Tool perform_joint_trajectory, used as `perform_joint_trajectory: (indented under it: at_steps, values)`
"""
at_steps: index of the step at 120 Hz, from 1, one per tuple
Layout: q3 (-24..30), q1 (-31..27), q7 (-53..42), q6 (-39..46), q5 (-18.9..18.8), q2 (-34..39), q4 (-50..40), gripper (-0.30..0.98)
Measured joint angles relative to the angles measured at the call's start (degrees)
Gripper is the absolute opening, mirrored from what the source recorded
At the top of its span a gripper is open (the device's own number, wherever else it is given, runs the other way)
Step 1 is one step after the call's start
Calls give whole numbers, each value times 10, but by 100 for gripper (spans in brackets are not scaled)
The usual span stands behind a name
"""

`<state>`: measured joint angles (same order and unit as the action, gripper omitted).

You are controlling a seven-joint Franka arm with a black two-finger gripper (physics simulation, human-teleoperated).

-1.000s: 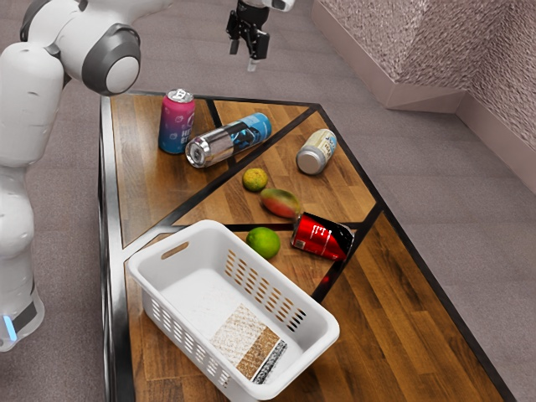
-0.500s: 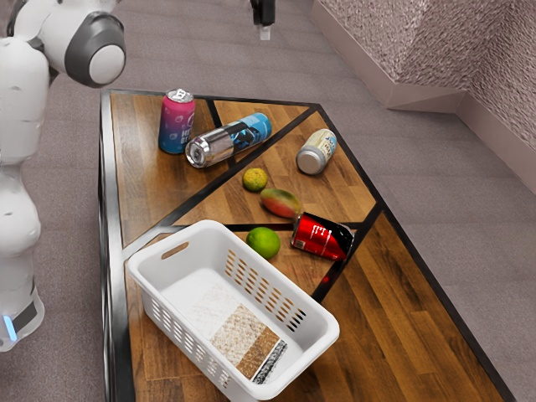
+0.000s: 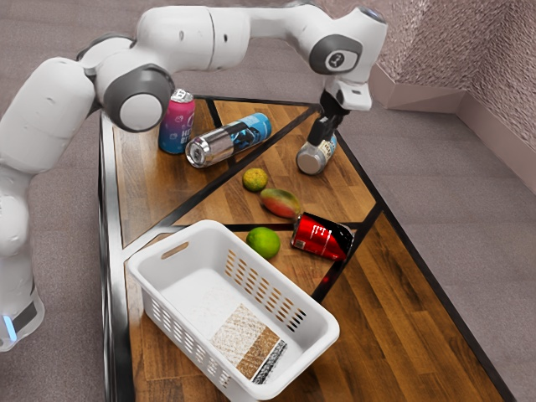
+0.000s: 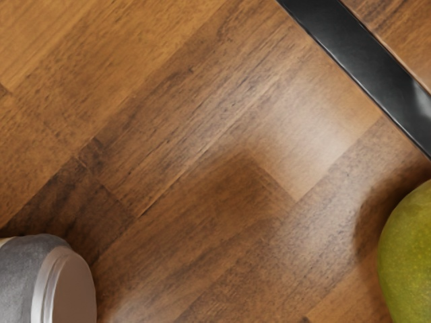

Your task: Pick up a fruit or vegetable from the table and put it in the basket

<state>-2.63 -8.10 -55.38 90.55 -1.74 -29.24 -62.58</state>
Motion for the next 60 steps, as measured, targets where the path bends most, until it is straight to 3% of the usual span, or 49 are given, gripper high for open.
perform_joint_trajectory:
  at_steps: [38,60]
  values:
    - [0,-4,-59,13,11,-3,-53,68]
    - [14,-5,-88,76,44,132,-237,69]
